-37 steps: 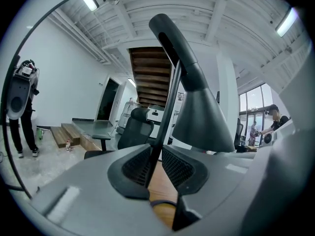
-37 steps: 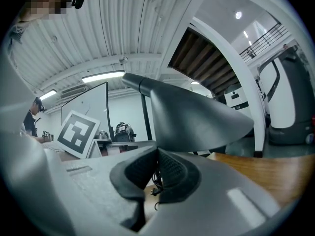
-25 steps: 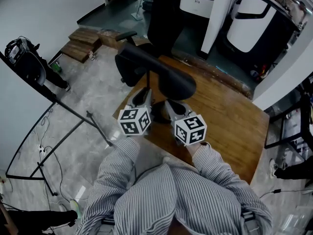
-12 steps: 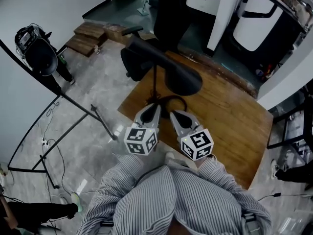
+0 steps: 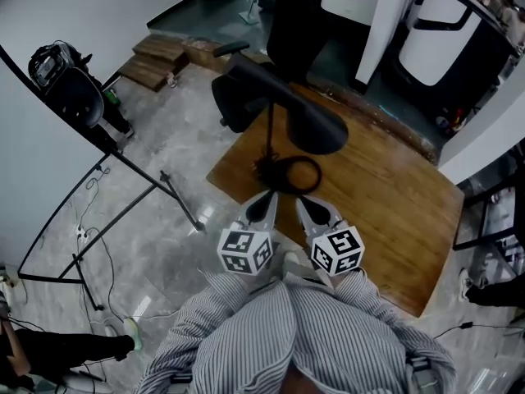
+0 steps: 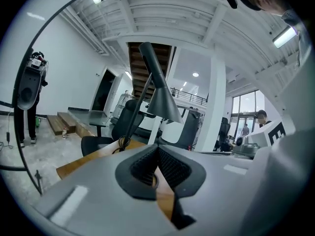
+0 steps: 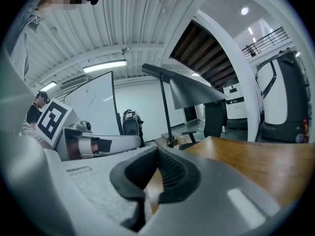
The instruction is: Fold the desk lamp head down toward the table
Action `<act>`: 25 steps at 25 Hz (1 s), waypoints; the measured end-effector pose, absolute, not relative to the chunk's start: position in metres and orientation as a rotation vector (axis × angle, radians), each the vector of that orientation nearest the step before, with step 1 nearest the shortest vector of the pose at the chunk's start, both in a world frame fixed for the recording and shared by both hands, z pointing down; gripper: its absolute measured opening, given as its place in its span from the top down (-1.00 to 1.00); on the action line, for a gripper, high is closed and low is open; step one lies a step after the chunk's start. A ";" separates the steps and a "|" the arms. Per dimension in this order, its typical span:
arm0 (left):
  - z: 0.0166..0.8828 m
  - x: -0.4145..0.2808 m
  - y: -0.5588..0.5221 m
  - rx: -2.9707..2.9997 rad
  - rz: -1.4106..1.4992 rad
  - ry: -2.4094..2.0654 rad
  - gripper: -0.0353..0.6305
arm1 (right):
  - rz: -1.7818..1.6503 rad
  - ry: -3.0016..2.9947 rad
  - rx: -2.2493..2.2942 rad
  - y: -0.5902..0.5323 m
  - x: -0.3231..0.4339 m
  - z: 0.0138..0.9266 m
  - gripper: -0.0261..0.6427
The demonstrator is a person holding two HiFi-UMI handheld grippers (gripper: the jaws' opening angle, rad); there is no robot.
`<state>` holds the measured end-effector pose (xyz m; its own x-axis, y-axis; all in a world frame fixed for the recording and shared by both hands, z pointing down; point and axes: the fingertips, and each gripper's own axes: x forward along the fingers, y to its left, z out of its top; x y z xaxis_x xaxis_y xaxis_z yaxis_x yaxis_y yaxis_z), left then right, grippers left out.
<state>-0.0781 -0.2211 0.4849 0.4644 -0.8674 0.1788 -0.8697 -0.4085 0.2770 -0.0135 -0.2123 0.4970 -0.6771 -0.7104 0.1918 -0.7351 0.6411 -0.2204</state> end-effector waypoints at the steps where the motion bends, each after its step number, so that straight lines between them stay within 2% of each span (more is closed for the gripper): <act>1: 0.484 -0.080 -0.220 2.387 0.008 -1.477 0.88 | 0.428 -2.764 1.220 -0.212 -0.014 0.496 0.92; 25: 0.474 -0.081 -0.234 2.354 -0.063 -1.536 0.88 | 0.318 -2.795 1.131 -0.224 -0.015 0.482 0.92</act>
